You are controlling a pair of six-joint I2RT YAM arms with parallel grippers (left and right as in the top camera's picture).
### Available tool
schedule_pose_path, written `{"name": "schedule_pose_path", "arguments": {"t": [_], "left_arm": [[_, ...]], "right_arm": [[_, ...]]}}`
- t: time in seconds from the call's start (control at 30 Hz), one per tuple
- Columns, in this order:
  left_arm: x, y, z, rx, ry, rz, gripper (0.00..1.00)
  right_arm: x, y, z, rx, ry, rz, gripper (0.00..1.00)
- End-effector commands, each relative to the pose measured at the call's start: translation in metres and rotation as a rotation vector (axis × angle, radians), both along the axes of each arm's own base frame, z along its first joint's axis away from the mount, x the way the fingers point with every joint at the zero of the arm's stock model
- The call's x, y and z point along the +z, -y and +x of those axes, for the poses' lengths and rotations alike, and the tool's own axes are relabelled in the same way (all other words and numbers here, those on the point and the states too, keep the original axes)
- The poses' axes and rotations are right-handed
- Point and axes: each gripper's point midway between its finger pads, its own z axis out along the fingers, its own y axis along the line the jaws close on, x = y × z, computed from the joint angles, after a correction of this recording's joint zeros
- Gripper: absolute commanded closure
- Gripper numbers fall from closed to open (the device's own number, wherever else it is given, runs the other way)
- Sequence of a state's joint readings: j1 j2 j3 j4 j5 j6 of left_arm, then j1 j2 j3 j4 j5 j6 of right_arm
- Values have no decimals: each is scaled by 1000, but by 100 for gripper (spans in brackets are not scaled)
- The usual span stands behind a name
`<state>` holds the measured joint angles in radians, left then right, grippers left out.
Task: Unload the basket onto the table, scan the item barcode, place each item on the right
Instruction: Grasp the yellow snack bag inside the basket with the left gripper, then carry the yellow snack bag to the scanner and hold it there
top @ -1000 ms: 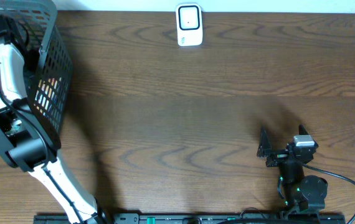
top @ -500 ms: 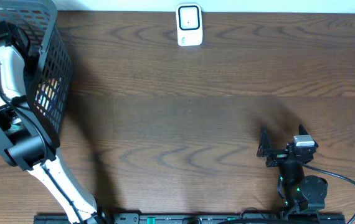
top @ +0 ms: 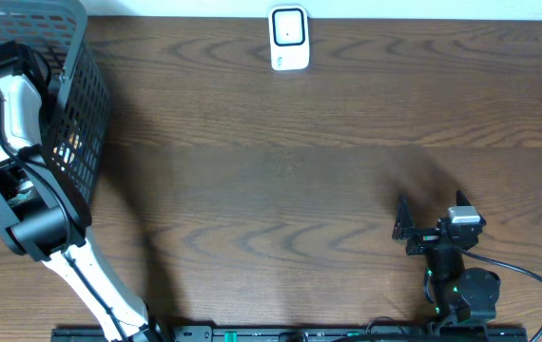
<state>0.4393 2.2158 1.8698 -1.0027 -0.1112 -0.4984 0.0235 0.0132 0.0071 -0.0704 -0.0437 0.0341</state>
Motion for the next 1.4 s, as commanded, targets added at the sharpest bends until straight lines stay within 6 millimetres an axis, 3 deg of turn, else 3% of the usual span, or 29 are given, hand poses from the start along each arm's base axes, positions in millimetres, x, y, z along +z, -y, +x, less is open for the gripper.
{"name": "schedule_pose_path", "arguments": {"t": [0.0,0.1,0.17,0.23,0.53,0.57,0.7,0.83,0.97,1.07,1.23,1.37], "left_arm": [[28,-7,7,-8,62,34,93],[69,-10,14,-8,154,78,93],[116,-11,16,-8,264,131,93],[145,-10,15,-7,331,163,92],[270,6,-10,-13,617,289,93],[292,15,-15,-30,684,289,92],[348,50,-22,-128,889,234,93],[392,109,-33,-307,1062,95,93],[409,178,-38,-494,1131,-46,92],[401,227,-36,-626,1104,-124,93],[369,311,-29,-872,1011,-225,93],[321,366,-17,-963,872,-268,93]], "right_arm": [[-2,3,0,-17,-6,9,1],[-2,3,0,-17,-6,9,1],[-2,3,0,-17,-6,9,1],[-2,3,0,-17,-6,9,1],[-2,3,0,-17,-6,9,1],[-2,3,0,-17,-6,9,1],[-2,3,0,-17,-6,9,1],[-2,3,0,-17,-6,9,1],[-2,3,0,-17,-6,9,1],[-2,3,0,-17,-6,9,1],[-2,3,0,-17,-6,9,1],[-2,3,0,-17,-6,9,1]]}}
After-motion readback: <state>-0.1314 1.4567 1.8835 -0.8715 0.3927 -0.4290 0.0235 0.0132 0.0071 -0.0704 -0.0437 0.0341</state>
